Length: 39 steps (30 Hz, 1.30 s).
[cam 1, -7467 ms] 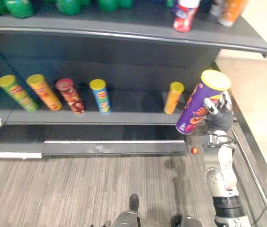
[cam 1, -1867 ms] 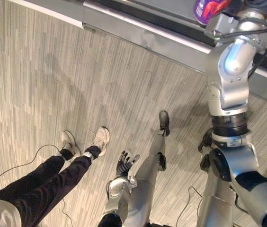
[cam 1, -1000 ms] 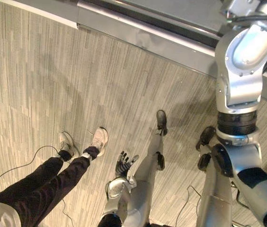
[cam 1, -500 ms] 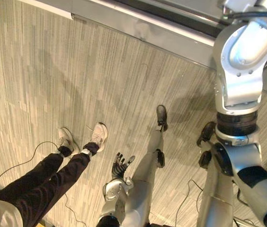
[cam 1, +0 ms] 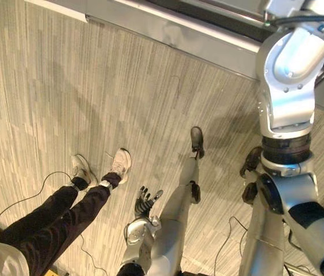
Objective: Put the gum and the chips on the shelf.
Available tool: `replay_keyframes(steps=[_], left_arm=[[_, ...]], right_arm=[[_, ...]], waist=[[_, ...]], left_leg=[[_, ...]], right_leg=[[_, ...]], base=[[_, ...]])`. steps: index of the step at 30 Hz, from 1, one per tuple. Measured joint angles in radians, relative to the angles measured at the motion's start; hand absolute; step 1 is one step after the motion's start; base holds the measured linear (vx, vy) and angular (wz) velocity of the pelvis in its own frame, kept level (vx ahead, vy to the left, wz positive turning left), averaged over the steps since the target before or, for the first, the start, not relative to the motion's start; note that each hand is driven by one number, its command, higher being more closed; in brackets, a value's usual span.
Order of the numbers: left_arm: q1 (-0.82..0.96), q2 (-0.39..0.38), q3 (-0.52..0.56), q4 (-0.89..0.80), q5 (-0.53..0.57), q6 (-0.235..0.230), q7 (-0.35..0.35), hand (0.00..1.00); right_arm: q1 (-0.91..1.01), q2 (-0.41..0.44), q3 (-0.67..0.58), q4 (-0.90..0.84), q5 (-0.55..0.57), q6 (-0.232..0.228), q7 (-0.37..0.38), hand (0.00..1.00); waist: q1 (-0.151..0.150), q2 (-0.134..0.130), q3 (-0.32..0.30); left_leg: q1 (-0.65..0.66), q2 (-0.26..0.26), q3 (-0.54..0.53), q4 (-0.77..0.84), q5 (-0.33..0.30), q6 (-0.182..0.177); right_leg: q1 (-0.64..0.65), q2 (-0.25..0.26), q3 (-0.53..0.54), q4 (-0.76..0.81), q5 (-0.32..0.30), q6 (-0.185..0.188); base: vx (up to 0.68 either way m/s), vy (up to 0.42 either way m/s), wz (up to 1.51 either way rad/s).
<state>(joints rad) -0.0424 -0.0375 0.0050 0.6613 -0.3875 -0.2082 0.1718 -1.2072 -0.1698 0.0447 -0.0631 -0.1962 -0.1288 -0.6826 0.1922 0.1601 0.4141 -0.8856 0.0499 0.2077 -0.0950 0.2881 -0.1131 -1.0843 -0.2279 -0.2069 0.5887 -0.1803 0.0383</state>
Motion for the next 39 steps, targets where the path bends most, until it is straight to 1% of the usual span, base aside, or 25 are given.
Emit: replay_keyframes(steps=[18,19,31,35,37,39], left_arm=[[0.001,0.0,-0.008,0.002,0.0,0.002,0.0,0.0],[0.001,0.0,-0.008,0.002,0.0,0.002,0.0,0.0],[0.001,0.0,-0.008,0.002,0.0,0.002,0.0,0.0],[0.001,0.0,-0.009,0.006,0.0,0.003,0.0,0.0],[0.001,0.003,-0.009,0.01,0.0,0.002,0.0,0.0],[0.001,0.004,-0.009,0.01,0.001,0.002,0.0,0.0]], right_arm=[[0.079,0.007,0.002,0.043,0.001,-0.005,0.017,1.0],[0.08,0.008,0.002,0.043,0.001,-0.005,0.017,0.0],[0.079,0.013,0.005,0.043,0.001,-0.007,0.032,0.0],[0.086,0.014,0.012,0.042,0.001,-0.007,0.035,0.0],[0.099,0.021,0.025,0.04,0.001,-0.011,0.038,0.0],[0.109,0.038,0.042,0.039,0.001,-0.014,0.039,0.0]], waist=[[-0.003,0.0,0.0],[-0.004,-0.001,-0.001],[-0.004,-0.002,-0.001],[-0.005,-0.002,-0.001],[-0.006,-0.012,-0.005],[-0.015,-0.013,-0.005]], left_leg=[[0.037,0.008,0.001,0.0,-0.001,-0.001],[0.037,0.008,0.001,0.0,-0.001,-0.001],[0.038,0.014,0.002,0.0,-0.001,-0.001],[0.053,0.016,0.004,0.0,-0.001,-0.001],[0.06,0.016,0.007,0.0,-0.001,-0.001],[0.064,0.018,0.007,0.0,-0.001,-0.001]], right_leg=[[0.041,0.01,-0.001,-0.018,0.002,-0.002],[0.042,0.01,-0.001,-0.022,0.002,-0.002],[0.044,0.017,0.0,-0.027,0.006,-0.005],[0.062,0.021,0.0,-0.032,0.012,-0.005],[0.065,0.023,0.009,-0.041,0.014,-0.005],[0.071,0.026,0.011,-0.05,0.02,-0.004]], base=[[-0.01,-0.057,-0.02],[-0.01,-0.051,-0.05],[-0.01,-0.051,-0.01],[0.0,-0.043,-0.03],[0.0,-0.042,-0.1],[-0.01,-0.039,-0.08]])
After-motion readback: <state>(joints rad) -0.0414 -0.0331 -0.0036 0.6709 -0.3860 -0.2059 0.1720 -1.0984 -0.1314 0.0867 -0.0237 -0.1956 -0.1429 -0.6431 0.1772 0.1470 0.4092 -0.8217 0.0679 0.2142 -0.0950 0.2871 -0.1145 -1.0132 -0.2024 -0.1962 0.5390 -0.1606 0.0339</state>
